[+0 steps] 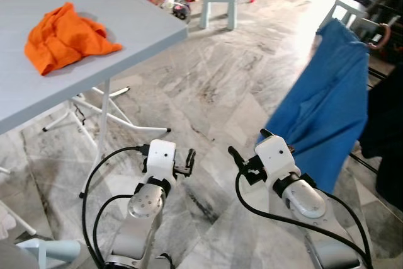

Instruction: Hang hanger

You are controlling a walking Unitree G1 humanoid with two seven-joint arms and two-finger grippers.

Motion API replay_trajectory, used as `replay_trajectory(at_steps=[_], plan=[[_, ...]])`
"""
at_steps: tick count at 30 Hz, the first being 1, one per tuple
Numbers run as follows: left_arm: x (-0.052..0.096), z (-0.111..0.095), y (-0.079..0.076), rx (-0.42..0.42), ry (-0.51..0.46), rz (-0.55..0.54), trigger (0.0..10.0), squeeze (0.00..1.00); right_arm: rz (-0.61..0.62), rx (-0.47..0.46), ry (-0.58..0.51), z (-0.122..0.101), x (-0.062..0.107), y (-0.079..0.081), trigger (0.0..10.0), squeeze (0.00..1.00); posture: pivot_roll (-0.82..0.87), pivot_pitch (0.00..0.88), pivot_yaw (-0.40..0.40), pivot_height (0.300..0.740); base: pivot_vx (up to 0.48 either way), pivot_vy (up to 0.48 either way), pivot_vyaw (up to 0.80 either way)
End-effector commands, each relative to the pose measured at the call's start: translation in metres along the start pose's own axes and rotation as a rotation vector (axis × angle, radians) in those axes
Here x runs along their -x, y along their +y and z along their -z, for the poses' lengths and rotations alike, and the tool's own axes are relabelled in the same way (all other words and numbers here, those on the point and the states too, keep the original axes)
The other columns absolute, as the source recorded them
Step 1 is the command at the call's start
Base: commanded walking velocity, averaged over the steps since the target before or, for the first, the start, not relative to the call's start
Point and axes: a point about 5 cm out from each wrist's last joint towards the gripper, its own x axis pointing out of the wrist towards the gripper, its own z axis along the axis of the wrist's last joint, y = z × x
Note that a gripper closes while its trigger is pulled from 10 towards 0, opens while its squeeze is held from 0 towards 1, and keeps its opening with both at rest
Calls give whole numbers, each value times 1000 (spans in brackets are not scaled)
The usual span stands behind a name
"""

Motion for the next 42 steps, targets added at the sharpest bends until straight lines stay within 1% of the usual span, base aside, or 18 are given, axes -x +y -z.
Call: replay_trajectory(at_steps=[1, 4, 5, 7, 8, 11, 12, 14, 15, 16, 21, 23, 24, 26, 28, 30, 38, 42], plan=[[-1, 1, 1, -12, 10, -32, 10000, 0, -5, 4, 1, 0, 2, -1, 10000, 0, -60, 127, -17, 740, 0, 0, 800], [-1, -3, 11, -39, -17, -116, 10000, 0, -12, 6, -1, -1, 1, 1, 10000, 0, -58, 127, -16, 740, 0, 0, 800], [0, -9, 20, -64, -57, -183, 10000, 0, -16, 5, 2, 0, 2, 2, 10000, 0, -59, 129, -13, 740, 0, 0, 800], [1, -17, 28, -96, -106, -244, 10000, 0, -20, 5, 9, 2, 2, 2, 10000, 0, -59, 129, -13, 740, 0, 0, 800], [2, -20, 29, -100, -122, -245, 10000, 0, -20, 5, 13, 3, 3, 2, 10000, 0, -59, 129, -13, 740, 0, 0, 800], [3, -26, 31, -86, -139, -242, 10000, 0, -23, 4, 19, 5, 5, 3, 10000, 0, -52, 135, -14, 740, 0, 0, 800], [5, -28, 30, -73, -142, -229, 10000, 0, -25, 3, 22, 6, 5, 3, 10000, 0, -52, 135, -14, 740, 0, 0, 800], [8, -29, 28, -77, -154, -200, 10000, 0, -28, 5, 27, 7, 6, 3, 10000, 0, -47, 139, -13, 740, 0, 0, 800], [11, -28, 27, -79, -155, -181, 10000, 0, -30, 6, 31, 8, 7, 2, 10000, 0, -47, 139, -13, 740, 0, 0, 800], [11, -28, 27, -79, -155, -181, 10000, 0, -30, 6, 31, 8, 7, 2, 10000, 0, -47, 139, -13, 740, 0, 0, 800], [27, -20, 23, -12, -143, -96, 10000, 0, -30, 9, 42, 12, 9, 0, 10000, 0, -41, 145, -12, 740, 0, 0, 800], [32, -16, 23, -2, -127, -97, 10000, 0, -35, -4, 42, 12, 8, 0, 10000, 0, -41, 145, -12, 740, 0, 0, 800], [33, -14, 24, 18, -113, -113, 10000, 0, -43, 2, 38, 12, 8, 1, 10000, 0, -41, 145, -12, 740, 0, 0, 800], [34, -13, 24, 30, -106, -117, 10000, 0, -50, 1, 34, 11, 7, 2, 10000, 0, -23, 150, -15, 740, 0, 0, 800], [34, -14, 23, 27, -111, -113, 10000, 0, -87, -9, 22, 9, 7, 6, 10000, 0, -23, 150, -15, 740, 0, 0, 800], [33, -17, 22, 31, -119, -103, 10000, 0, -101, 14, 18, 8, 6, 9, 10000, 0, -19, 153, -17, 740, 0, 0, 800], [30, -20, 23, 43, -120, -80, 10000, 0, -104, 10, 20, 8, 5, 9, 10000, 0, -19, 153, -16, 740, 0, 0, 800], [27, -24, 26, 44, -129, -82, 10000, 0, -103, 3, 20, 9, 6, 9, 10000, 0, -23, 156, -14, 740, 0, 0, 784]])
